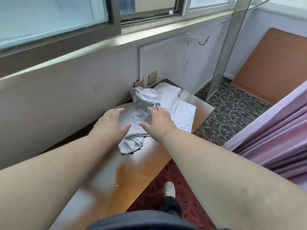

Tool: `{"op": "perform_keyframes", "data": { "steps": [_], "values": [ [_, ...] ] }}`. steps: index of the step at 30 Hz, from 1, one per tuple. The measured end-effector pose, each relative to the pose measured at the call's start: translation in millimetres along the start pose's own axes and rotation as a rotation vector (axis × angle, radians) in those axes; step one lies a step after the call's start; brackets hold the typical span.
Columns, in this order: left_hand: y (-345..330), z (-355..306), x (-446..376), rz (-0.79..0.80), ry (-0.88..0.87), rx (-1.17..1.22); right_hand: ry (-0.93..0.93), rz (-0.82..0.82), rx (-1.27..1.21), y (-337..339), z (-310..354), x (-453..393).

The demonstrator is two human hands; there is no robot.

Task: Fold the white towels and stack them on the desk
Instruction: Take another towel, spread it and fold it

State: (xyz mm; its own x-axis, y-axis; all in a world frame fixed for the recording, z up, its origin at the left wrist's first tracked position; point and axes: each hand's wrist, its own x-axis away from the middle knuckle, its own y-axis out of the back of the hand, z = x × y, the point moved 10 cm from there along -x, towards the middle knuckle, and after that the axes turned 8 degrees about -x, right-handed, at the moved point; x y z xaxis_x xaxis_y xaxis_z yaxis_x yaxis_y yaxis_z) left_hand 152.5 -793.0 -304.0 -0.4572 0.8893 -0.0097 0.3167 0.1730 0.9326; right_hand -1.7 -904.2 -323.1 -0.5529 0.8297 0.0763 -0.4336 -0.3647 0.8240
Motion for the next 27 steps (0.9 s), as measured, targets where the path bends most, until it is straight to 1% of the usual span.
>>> {"op": "perform_keyframes", "data": {
  "steps": [7, 11, 14, 16, 21, 25, 27],
  "values": [
    [-20, 8, -79, 0.002, 0.149, -0.011, 0.107, 0.135, 0.005, -19, -8, -114],
    [-41, 6, -117, 0.024, 0.252, 0.018, 0.09, 0.24, 0.014, -24, -29, -174],
    [-56, -2, -135, 0.042, 0.305, 0.036, 0.097, 0.324, 0.091, -31, -47, -212],
    [-65, -1, -139, 0.066, 0.337, 0.035, 0.114, 0.369, 0.12, -40, -50, -229],
    [-79, 7, -147, 0.141, 0.399, -0.027, 0.136, 0.395, 0.15, -67, -50, -260],
    [-83, 7, -153, 0.14, 0.415, -0.04, 0.122, 0.478, 0.162, -88, -64, -272],
    [-85, 8, -154, 0.127, 0.419, -0.041, 0.148, 0.489, 0.107, -92, -63, -274]
  ]
}}
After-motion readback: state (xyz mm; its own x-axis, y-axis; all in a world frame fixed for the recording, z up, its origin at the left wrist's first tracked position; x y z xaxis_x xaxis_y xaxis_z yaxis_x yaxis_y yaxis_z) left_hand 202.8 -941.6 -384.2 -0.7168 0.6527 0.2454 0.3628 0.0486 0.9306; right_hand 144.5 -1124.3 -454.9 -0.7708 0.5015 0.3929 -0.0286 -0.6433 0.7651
